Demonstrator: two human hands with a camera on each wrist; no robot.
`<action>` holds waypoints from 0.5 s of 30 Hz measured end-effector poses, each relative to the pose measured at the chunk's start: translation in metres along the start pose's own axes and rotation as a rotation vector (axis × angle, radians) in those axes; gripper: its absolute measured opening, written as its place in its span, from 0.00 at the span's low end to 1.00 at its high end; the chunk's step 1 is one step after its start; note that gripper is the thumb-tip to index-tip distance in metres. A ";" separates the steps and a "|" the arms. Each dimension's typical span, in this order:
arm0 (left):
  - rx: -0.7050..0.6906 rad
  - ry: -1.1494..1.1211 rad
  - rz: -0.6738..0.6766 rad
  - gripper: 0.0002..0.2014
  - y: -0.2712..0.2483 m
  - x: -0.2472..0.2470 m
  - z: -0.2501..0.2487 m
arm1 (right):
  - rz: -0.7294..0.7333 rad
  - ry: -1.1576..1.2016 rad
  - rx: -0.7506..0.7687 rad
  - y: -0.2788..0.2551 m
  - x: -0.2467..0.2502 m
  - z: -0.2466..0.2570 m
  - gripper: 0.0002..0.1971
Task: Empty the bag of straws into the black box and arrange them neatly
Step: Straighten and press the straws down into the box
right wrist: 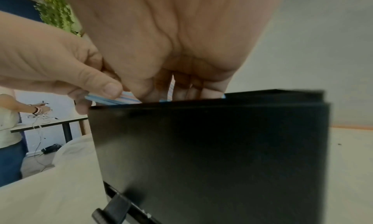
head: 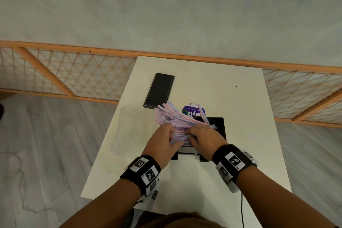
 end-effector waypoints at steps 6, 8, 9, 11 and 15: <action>-0.126 0.395 0.076 0.06 -0.001 -0.003 0.013 | -0.009 -0.152 -0.001 0.004 -0.009 0.004 0.14; -0.151 0.454 0.075 0.06 0.002 -0.002 0.019 | -0.030 -0.183 -0.054 0.006 -0.009 0.002 0.15; -0.155 0.465 0.074 0.07 0.003 -0.001 0.021 | -0.024 -0.191 -0.075 0.006 -0.009 0.002 0.15; -0.149 0.474 0.090 0.08 0.005 0.001 0.023 | 0.001 -0.190 -0.085 0.004 -0.007 0.003 0.16; -0.141 0.444 0.072 0.07 0.003 0.004 0.018 | -0.105 -0.103 -0.048 -0.009 0.018 0.010 0.14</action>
Point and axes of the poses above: each hand's wrist, its own y-axis towards the middle knuckle, its own x-axis out of the back of the hand, z = x × y, the point moved 2 cm from there along y, towards the middle knuckle, and after that the axes turned 14 degrees about -x, right-handed, at the moved point
